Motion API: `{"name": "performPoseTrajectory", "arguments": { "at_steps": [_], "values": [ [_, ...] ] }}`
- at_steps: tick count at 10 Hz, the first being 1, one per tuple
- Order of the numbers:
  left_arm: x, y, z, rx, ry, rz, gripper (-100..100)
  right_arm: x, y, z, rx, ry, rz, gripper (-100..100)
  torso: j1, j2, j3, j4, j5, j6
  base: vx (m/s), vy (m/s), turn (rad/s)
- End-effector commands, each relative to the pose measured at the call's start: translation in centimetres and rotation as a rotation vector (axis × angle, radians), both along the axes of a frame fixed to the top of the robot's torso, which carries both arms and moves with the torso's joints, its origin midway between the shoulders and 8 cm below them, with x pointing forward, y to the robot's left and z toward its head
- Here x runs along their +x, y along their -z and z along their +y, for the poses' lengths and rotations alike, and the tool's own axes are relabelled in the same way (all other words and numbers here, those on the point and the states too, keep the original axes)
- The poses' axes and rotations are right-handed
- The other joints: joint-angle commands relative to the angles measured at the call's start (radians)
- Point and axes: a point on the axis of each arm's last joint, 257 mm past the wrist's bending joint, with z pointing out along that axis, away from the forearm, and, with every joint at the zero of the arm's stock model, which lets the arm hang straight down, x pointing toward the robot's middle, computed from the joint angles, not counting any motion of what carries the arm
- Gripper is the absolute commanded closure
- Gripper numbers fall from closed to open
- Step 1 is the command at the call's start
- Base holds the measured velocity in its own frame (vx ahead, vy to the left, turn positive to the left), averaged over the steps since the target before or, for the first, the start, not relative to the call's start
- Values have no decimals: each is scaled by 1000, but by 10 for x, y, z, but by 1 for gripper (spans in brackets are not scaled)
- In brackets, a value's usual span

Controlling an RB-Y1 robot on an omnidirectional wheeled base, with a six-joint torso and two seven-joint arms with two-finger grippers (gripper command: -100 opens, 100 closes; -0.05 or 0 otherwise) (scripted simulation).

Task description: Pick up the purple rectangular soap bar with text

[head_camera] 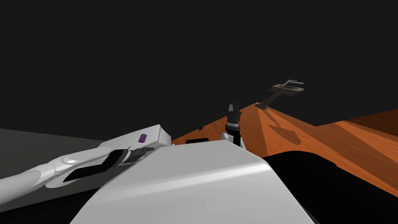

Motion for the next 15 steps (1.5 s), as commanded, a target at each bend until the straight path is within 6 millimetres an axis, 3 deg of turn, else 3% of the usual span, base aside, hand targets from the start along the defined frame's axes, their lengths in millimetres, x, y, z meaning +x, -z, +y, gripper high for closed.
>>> {"name": "performPoseTrajectory", "arguments": {
  "at_steps": [1, 3, 4, 7, 9, 10, 11, 12, 15],
  "values": [
    [-7, -8, 13, 31, 27, 6, -100, 0, 0, 0, 0, 0, 0, 0, 0, 0, 0, 0, 0, 0, 11, -6, -137],
    [-19, -27, 53, 121, 95, 27, -100, 0, 0, 0, 0, 0, 0, 0, 0, 0, 0, 0, 0, 0, 15, -10, -252],
    [-19, -29, 56, 128, 96, 27, -100, 0, 0, 0, 0, 0, 0, 0, 0, 0, 0, 0, 0, 0, 15, -2, -130],
    [-31, -58, 102, 232, 159, 55, -100, 0, 0, 0, 0, 0, 0, 0, -1, 0, 0, 0, 0, 0, 20, -11, -207],
    [-35, -71, 120, 272, 180, 67, -100, 0, 0, 0, 0, 0, 0, 0, 0, -1, 0, 0, 0, -1, 26, -8, -155],
    [-32, -66, 114, 260, 174, 63, -100, 0, 0, 0, 0, 0, 0, 0, 0, -1, 0, 0, 0, -1, 11, 0, -22],
    [-32, -67, 115, 262, 175, 63, 0, 0, 0, 0, 0, 0, 0, 0, 0, 0, 0, 0, 0, -2, 0, 0, 0],
    [-33, -60, 118, 260, 144, 66, -100, 0, 0, 0, 0, 0, 0, 0, 0, 1, 1, 0, 0, -2, -72, 4, -226],
    [-36, -48, 123, 259, 91, 70, -100, 0, 0, 0, 0, 0, 0, 0, 0, 10, 6, 2, 1, -1, -135, -4, -211]
  ]
}}
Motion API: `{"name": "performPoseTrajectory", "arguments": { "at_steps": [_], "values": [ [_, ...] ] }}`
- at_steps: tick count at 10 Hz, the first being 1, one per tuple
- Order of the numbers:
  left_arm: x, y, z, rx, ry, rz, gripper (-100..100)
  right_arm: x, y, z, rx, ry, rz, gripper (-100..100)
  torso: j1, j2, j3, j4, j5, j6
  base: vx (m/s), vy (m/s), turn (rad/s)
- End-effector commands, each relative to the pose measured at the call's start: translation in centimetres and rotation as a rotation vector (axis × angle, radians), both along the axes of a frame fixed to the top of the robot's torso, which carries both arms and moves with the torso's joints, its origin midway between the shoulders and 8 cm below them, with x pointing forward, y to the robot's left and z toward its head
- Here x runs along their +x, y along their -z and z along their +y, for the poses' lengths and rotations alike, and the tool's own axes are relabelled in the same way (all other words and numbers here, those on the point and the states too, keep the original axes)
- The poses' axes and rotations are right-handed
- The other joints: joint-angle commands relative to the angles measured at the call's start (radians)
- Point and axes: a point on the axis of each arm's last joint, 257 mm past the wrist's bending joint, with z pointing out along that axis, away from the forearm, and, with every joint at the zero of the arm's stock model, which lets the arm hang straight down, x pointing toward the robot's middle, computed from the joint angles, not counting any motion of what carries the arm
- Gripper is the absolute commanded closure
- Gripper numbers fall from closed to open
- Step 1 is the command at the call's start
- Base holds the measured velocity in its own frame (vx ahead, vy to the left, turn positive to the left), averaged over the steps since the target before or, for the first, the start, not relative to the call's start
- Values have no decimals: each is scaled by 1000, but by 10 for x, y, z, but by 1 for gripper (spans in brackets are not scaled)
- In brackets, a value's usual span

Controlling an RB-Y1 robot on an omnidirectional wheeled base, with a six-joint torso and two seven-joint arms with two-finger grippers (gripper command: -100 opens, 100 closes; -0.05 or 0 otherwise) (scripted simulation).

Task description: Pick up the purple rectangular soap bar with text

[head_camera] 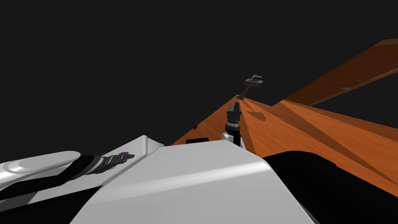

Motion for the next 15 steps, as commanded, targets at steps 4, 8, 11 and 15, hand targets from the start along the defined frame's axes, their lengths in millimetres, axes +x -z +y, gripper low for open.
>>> {"name": "performPoseTrajectory", "arguments": {
  "at_steps": [4, 8, 11, 15],
  "values": [
    [-1, 4, 2, 0, -19, 0, 100, 0, 0, 0, 0, 0, 0, 0, 1, -7, -4, -2, 0, 0, -44, -1, -52],
    [-2, 4, 2, 0, -20, 0, 0, 0, 0, 0, 0, 0, 0, 0, 1, -9, -5, -2, 0, 0, 0, 0, 0],
    [2, -11, -4, 0, 44, 3, 100, 0, 0, 0, 0, 0, 1, 0, 0, -15, -9, -3, 0, -2, 123, 2, 250],
    [3, -17, -6, 0, 66, 4, 0, 0, 0, 0, 0, 0, 0, 0, 1, -14, -8, -3, 0, 1, 71, 2, 75]
  ]
}}
